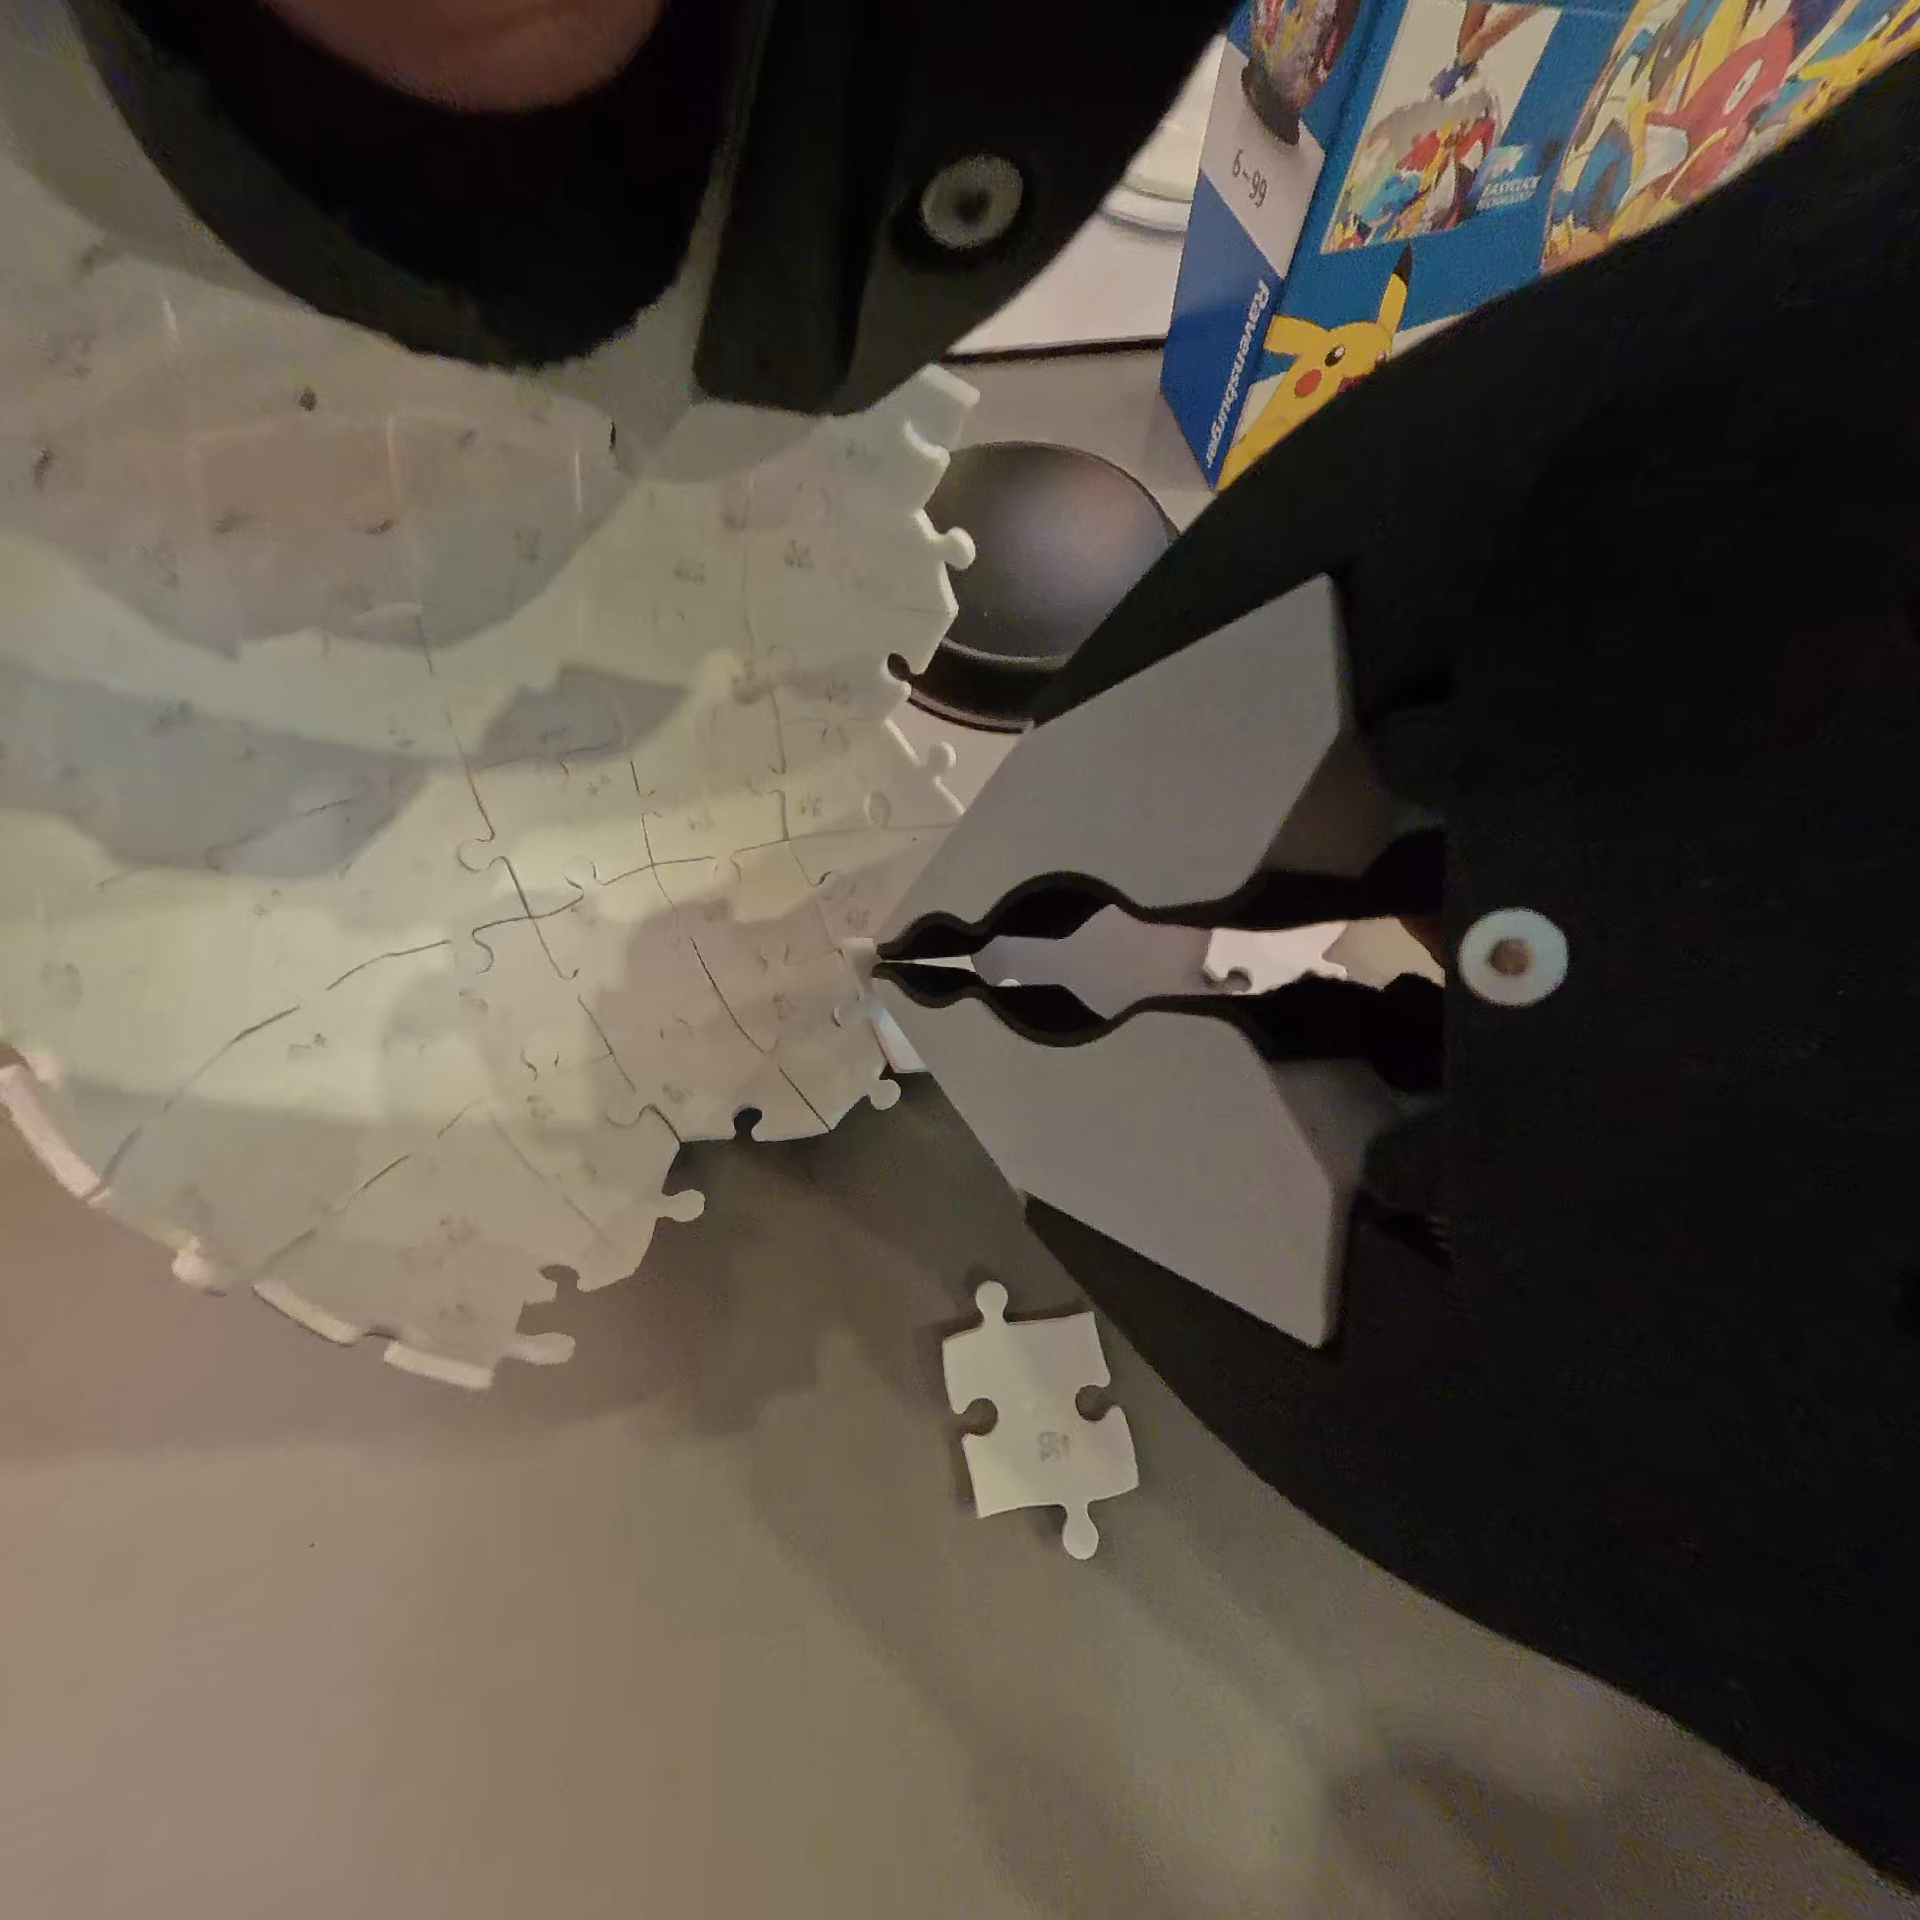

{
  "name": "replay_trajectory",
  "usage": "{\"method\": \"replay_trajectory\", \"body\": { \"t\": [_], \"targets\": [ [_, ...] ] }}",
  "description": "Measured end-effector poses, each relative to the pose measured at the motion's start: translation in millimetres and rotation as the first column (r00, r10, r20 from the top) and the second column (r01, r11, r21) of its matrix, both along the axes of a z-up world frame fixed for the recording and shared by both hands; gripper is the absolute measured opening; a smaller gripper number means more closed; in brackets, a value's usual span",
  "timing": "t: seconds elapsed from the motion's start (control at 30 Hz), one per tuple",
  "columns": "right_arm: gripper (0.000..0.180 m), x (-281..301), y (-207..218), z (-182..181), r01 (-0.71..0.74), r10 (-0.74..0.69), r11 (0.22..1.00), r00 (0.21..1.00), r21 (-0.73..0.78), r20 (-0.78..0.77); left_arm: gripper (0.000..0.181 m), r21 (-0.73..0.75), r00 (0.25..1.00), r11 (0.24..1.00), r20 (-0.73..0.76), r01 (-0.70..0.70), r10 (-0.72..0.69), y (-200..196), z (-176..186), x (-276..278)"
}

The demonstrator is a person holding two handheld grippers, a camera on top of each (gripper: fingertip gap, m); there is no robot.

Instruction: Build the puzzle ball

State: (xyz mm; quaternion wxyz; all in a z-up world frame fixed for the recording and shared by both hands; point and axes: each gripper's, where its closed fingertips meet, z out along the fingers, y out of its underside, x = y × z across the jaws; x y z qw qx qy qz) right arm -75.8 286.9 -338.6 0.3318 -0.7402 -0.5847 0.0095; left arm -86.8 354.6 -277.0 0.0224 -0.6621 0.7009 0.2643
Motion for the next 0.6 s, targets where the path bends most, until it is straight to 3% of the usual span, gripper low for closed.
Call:
{"method": "replay_trajectory", "body": {
  "t": [0.6],
  "targets": [
    [0.0,-3.6,-1.3,1.4,-0.024,0.024,1.0,0.999,-0.006,-0.035,0.004,-0.006,1.0,1.0,-0.01,-0.008,0.008,2.8,-3.1,-3.0]
  ]
}}
